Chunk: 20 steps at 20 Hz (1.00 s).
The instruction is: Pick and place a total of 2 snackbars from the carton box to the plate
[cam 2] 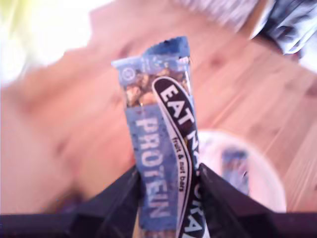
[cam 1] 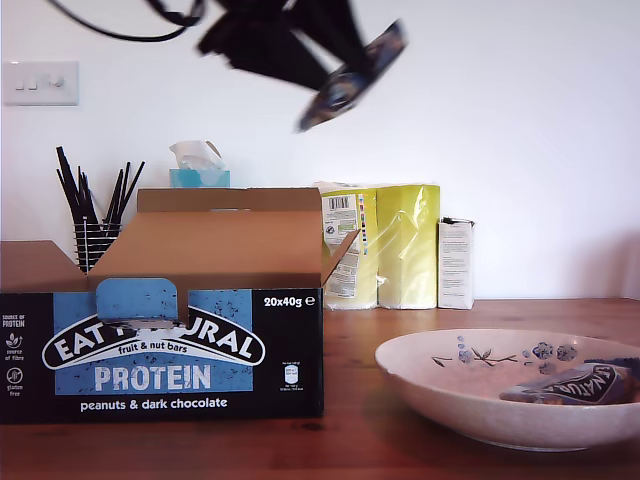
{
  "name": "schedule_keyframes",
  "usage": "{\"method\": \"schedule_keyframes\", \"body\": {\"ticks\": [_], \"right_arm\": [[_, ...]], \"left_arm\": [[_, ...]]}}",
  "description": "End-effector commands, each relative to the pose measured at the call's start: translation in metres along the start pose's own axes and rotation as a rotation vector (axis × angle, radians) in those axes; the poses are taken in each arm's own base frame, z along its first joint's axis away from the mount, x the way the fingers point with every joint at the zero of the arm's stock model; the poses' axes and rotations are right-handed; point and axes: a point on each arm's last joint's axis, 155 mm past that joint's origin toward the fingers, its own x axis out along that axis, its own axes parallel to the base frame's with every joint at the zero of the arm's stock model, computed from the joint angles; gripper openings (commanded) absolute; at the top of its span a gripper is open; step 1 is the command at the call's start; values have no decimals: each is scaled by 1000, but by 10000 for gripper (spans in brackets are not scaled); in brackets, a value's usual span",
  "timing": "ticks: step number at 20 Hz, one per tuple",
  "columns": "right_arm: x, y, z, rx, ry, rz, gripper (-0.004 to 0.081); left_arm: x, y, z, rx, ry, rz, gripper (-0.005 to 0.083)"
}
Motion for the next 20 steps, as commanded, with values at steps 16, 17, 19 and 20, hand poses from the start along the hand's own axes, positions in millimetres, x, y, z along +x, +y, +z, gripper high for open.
{"method": "schedule_keyframes", "body": {"ticks": [16,17,19,20], "right_arm": [[-40,-41,-18,112,106,-264,-13],[-40,-41,-18,112,106,-264,-13],[-40,-41,-18,112,106,-264,-13],[-40,-41,-18,112,106,-264,-13]], "left_arm": [[119,-69,-103,219,162,-148,197],[123,-66,-113,219,186,-138,197],[131,-58,-128,231,220,-112,197],[134,-55,-133,241,232,-98,197]]}}
